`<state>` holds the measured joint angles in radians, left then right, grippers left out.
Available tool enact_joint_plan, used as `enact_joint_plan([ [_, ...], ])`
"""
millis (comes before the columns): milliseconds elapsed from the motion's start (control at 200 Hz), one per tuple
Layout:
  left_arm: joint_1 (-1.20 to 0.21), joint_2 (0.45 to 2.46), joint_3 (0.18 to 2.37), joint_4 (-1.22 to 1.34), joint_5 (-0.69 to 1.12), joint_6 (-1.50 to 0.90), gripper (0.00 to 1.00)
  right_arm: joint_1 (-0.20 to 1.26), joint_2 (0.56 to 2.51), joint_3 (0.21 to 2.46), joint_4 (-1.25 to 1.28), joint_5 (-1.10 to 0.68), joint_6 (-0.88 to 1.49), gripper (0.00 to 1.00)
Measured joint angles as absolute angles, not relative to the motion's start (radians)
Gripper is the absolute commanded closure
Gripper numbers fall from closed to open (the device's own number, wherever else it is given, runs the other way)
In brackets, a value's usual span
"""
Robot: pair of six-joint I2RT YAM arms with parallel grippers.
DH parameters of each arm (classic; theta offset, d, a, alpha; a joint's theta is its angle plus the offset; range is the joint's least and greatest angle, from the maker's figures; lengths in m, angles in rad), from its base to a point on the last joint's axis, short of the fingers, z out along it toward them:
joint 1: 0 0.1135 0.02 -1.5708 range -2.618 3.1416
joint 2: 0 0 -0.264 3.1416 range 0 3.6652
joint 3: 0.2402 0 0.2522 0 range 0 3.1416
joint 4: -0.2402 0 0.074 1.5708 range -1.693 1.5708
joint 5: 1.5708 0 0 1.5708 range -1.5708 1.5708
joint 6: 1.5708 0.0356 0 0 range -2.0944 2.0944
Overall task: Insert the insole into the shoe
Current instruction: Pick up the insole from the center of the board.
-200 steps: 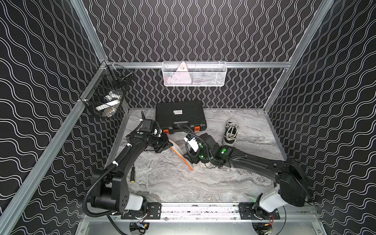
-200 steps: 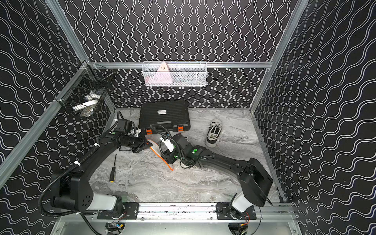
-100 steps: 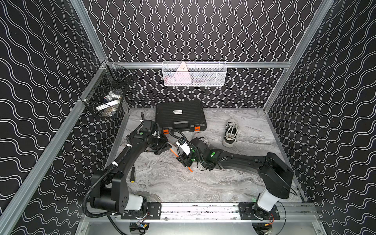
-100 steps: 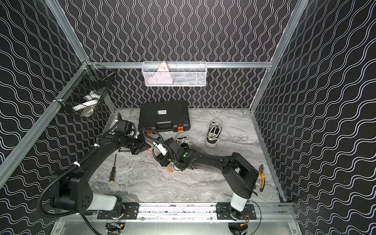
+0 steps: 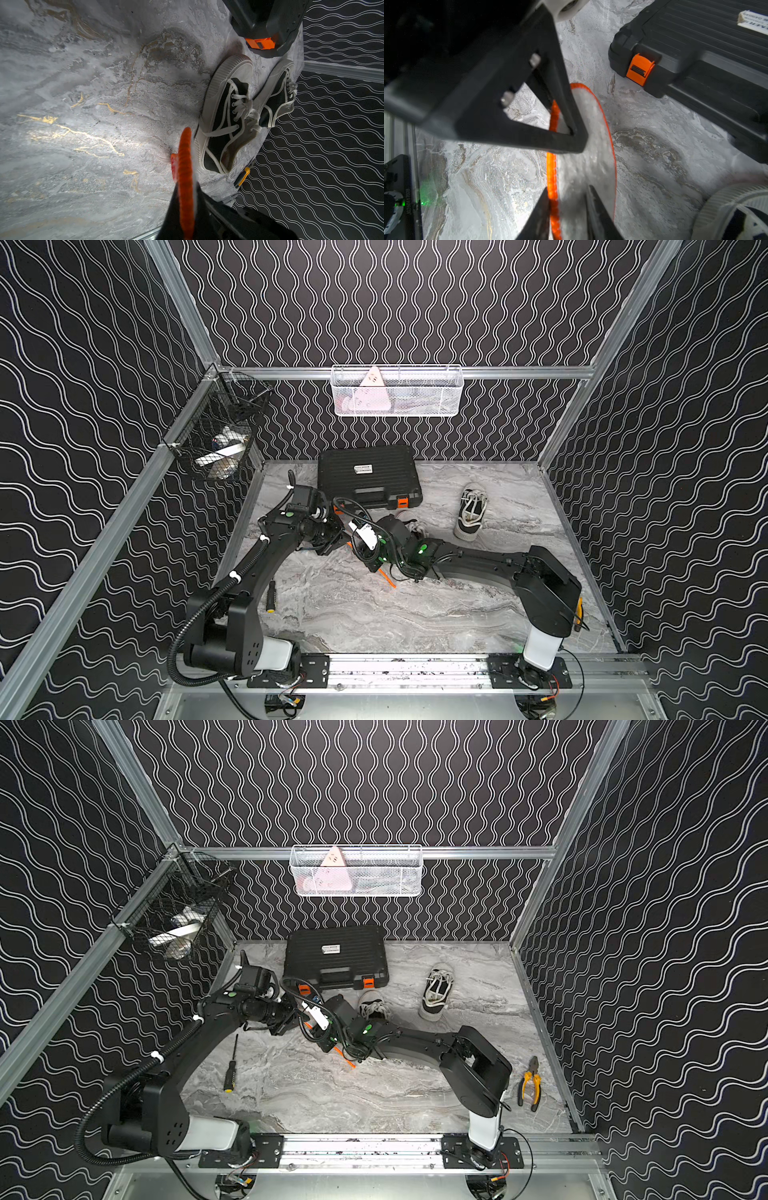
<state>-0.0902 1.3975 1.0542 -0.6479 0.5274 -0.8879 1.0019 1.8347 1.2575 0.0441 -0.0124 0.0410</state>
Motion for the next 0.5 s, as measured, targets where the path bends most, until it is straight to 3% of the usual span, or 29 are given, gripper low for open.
enact_joint_plan([
  [145, -0.091, 1.368, 1.053, -0.634, 0.51, -0.9, 0.9, 1.002, 1.838, 1.285, 0.027, -0.013, 0.036, 0.96],
  [295, -0.091, 1.364, 1.063, -0.648, 0.52, -0.906, 0.81, 1.001, 1.81, 1.269, 0.014, -0.017, 0.038, 0.98],
  [500, -0.092, 1.415, 1.177, -0.69, 0.542, -0.776, 0.53, 0.957, 1.748, 1.249, -0.06, -0.111, 0.071, 0.98],
])
